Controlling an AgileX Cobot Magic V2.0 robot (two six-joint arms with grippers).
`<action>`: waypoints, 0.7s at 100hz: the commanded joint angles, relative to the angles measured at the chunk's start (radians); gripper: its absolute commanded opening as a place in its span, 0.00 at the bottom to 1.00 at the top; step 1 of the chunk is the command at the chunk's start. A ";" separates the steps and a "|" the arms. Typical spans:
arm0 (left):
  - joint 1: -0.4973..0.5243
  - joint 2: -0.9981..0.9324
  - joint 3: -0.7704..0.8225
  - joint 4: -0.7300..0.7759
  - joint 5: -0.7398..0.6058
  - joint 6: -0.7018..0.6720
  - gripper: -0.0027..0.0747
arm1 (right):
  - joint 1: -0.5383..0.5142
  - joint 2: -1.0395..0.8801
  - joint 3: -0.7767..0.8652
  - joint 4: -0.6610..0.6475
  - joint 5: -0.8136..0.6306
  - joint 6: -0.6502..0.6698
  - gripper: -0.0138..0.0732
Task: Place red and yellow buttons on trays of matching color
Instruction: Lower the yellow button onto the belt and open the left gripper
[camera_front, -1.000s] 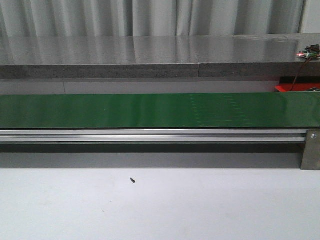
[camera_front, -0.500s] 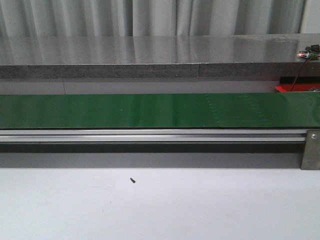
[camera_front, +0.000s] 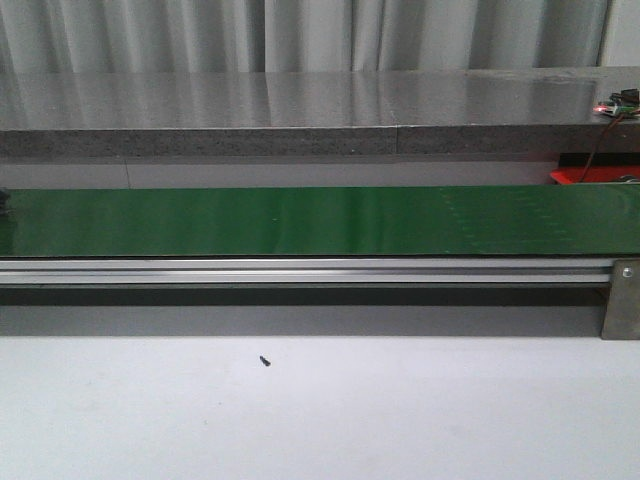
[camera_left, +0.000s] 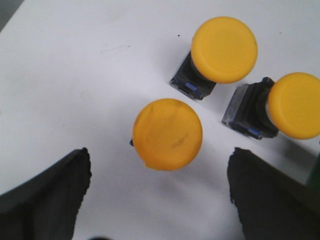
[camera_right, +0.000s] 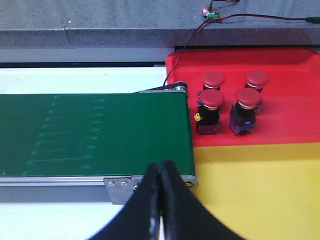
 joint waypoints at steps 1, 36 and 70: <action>-0.008 -0.037 -0.031 -0.032 -0.086 0.017 0.75 | -0.004 -0.001 -0.024 -0.007 -0.074 -0.004 0.09; -0.020 0.010 -0.031 -0.043 -0.136 0.017 0.56 | -0.004 -0.001 -0.024 -0.007 -0.074 -0.004 0.09; -0.017 -0.055 -0.031 -0.040 -0.099 0.034 0.25 | -0.004 -0.001 -0.024 -0.007 -0.074 -0.004 0.09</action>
